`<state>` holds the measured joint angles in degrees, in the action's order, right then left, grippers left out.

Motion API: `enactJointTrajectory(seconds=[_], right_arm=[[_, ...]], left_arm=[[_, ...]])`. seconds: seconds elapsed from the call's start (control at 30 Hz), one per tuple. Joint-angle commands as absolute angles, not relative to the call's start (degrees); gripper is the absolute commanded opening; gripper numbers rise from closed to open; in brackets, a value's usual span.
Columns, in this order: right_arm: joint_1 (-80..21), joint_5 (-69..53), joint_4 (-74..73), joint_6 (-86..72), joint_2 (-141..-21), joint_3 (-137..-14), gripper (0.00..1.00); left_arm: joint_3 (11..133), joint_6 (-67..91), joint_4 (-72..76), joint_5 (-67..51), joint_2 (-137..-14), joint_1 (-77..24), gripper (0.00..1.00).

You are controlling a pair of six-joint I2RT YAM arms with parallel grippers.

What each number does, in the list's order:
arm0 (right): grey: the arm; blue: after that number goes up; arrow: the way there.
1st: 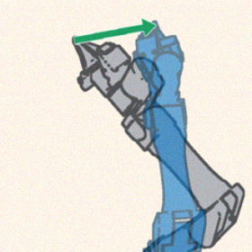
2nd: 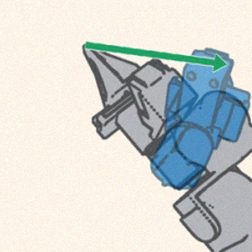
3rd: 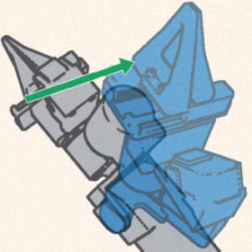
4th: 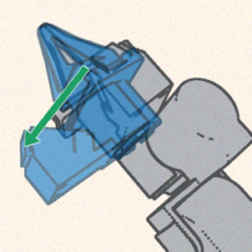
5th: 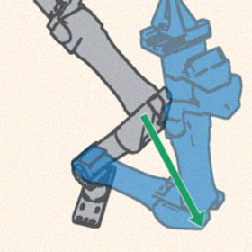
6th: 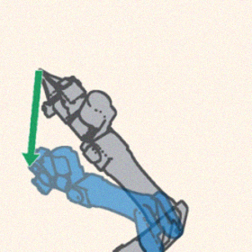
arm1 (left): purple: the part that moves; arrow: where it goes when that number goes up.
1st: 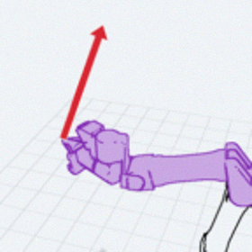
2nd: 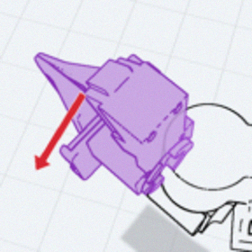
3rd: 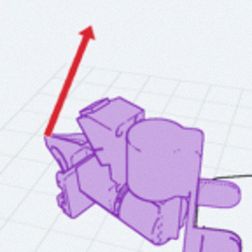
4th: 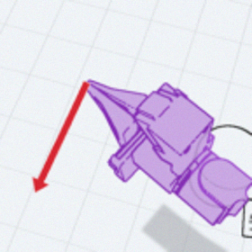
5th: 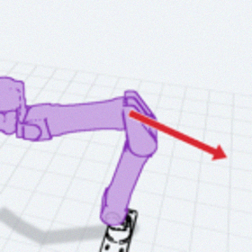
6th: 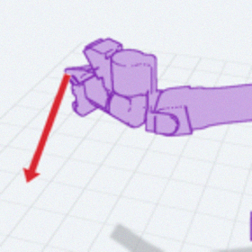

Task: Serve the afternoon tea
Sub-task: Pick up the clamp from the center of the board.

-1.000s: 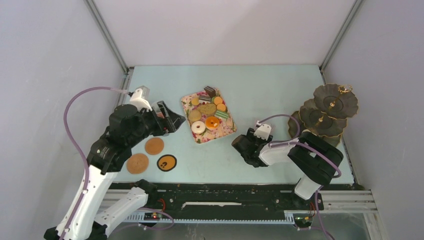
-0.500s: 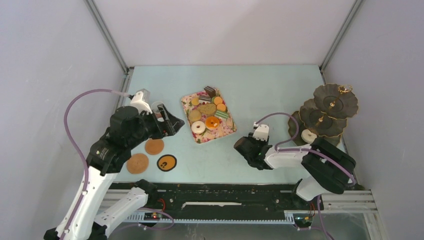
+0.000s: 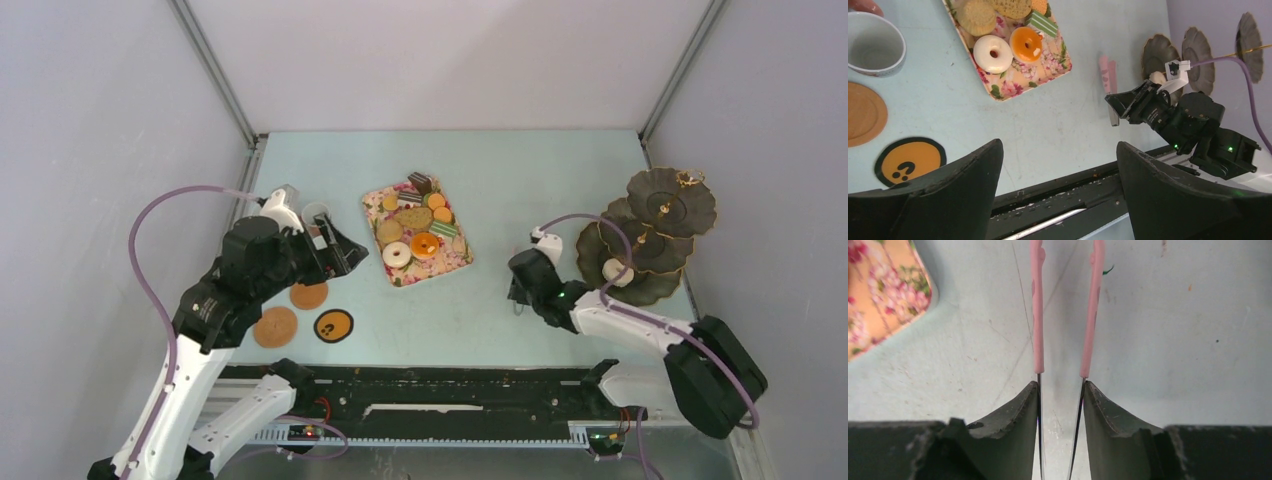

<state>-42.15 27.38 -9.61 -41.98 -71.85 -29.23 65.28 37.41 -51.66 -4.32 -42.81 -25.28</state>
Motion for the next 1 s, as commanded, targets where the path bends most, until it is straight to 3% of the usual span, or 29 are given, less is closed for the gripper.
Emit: enactJointTrajectory(seconds=[0.0, 0.43, 0.67, 0.97], right_arm=[[-35.8, 13.7, -11.5, -41.0, -65.6, -29.2, 0.25], [-25.5, -6.2, -23.3, -34.5, -56.3, -35.1, 0.28], [-25.1, -17.2, -28.4, -35.2, -59.3, -43.6, 0.29], [-25.3, -31.9, -22.2, -49.2, -68.1, -47.9, 0.3]], left_arm=[[66.0, 40.5, -50.3, -5.4, -42.9, -25.5, 0.89], [68.3, 38.0, -53.4, -8.4, -44.9, -25.5, 0.9], [68.0, 39.0, -51.2, -11.2, -46.4, -25.5, 0.9], [67.8, 39.2, -49.5, -12.3, -46.5, -25.5, 0.89]])
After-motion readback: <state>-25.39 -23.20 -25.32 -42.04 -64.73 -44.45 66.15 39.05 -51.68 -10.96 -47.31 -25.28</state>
